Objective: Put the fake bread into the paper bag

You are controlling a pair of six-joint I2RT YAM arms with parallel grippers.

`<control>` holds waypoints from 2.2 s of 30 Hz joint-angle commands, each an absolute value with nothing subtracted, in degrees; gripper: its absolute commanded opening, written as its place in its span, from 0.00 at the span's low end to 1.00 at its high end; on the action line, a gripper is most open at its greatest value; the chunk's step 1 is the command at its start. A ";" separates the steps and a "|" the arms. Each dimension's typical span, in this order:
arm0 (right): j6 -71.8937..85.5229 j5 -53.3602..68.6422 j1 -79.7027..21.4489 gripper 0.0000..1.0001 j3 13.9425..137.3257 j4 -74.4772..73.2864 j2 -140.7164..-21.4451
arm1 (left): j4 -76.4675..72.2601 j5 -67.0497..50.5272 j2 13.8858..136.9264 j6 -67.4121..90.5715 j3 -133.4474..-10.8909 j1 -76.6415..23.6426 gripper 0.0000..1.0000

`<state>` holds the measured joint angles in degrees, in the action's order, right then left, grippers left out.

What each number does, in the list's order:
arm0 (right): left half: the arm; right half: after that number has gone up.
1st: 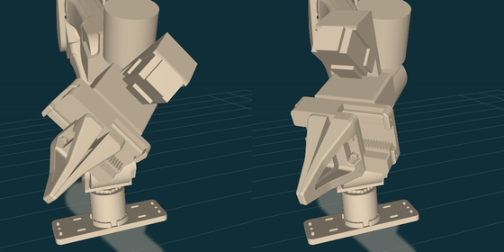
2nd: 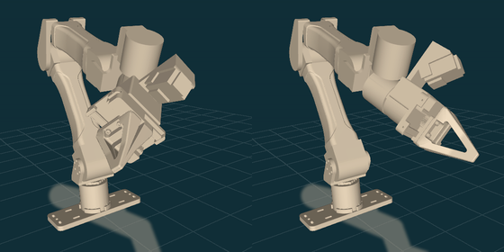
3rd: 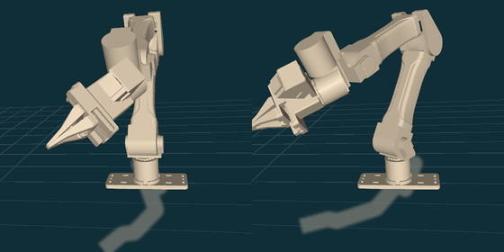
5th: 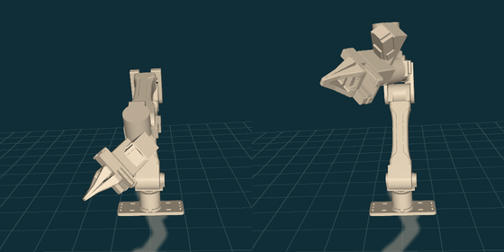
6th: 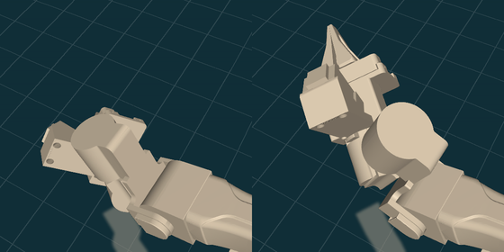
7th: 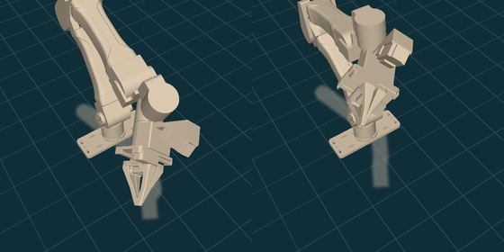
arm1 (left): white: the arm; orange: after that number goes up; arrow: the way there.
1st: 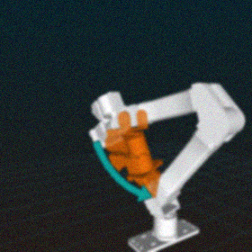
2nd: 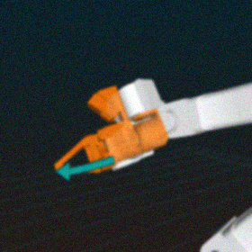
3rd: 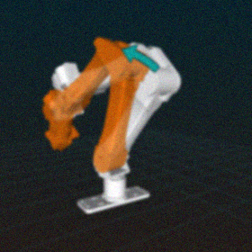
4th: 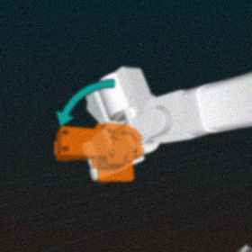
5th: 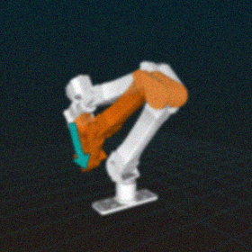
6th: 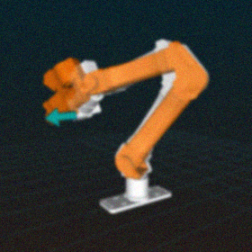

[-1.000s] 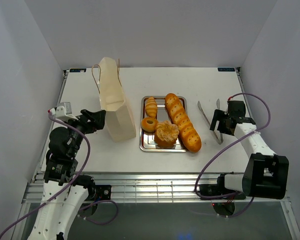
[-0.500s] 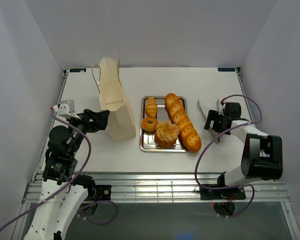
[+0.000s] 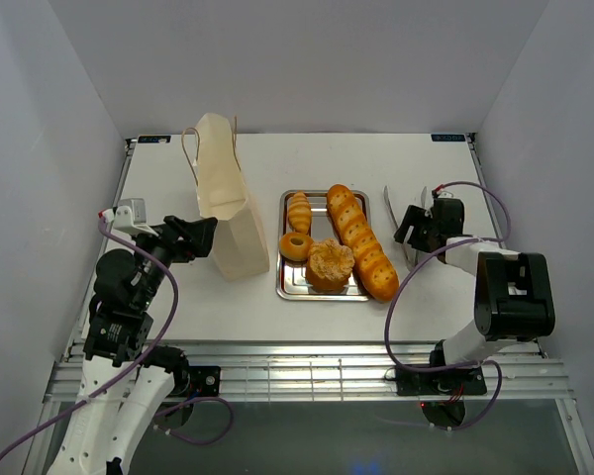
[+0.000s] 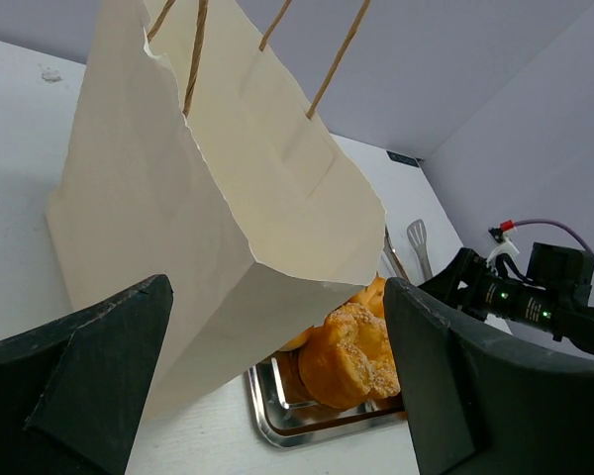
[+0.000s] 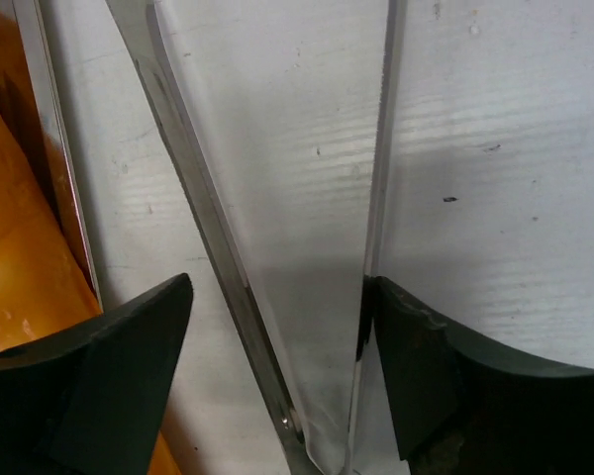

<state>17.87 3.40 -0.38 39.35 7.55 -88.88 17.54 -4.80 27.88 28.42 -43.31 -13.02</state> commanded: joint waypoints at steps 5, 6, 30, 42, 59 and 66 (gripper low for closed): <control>14.07 -4.56 -3.69 0.86 47.01 -2.44 -96.49 | 15.74 -6.24 26.37 30.67 -42.72 -13.27 0.98; 13.37 -5.18 -3.95 0.85 47.63 -2.98 -97.29 | 15.65 -6.76 26.54 31.46 -42.54 -13.27 0.98; 13.10 4.91 -3.25 0.27 52.56 -11.42 -82.62 | 17.84 -8.88 28.04 33.49 -47.89 -13.27 0.98; 13.27 20.12 -1.67 0.50 51.33 -14.59 -74.80 | 21.97 -9.05 29.79 33.22 -55.81 -13.27 0.98; 9.50 26.27 -1.14 0.54 47.90 -20.21 -68.73 | 26.80 -6.51 31.20 30.41 -60.64 -13.27 0.98; 6.77 29.44 -1.14 0.56 50.09 -23.99 -69.60 | 29.27 -3.87 32.52 28.56 -64.68 -13.27 0.98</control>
